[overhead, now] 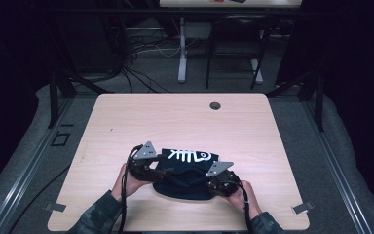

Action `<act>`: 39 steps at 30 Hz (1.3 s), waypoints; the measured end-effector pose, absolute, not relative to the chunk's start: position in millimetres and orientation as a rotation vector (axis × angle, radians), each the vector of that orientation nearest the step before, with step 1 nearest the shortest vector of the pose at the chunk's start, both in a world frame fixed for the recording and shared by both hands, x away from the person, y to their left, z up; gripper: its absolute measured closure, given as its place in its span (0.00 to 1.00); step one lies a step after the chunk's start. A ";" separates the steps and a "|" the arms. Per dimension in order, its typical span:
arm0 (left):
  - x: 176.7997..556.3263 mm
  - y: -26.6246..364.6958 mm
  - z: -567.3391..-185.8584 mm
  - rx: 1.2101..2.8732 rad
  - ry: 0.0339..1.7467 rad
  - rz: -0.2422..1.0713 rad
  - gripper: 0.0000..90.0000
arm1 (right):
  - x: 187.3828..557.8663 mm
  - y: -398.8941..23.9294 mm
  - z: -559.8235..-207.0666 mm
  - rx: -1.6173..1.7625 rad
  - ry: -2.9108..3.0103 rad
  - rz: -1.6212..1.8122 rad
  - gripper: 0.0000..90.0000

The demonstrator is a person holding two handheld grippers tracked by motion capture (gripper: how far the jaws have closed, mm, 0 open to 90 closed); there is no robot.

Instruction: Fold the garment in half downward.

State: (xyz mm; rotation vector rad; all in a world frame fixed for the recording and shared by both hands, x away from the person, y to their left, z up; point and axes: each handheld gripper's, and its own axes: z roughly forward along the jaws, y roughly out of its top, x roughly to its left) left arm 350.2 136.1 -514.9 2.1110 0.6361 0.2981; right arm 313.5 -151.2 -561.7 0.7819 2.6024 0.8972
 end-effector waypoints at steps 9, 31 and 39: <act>367.1 123.4 -534.7 2.150 0.744 0.292 0.42 | 313.7 -150.6 -561.2 0.797 2.613 0.911 0.71; 353.8 116.4 -551.9 2.284 0.675 0.310 0.41 | 325.1 -174.4 -519.4 1.065 2.366 1.215 0.56; 351.9 116.8 -558.0 2.322 0.647 0.304 0.41 | 335.3 -153.6 -545.2 1.072 2.466 1.052 0.55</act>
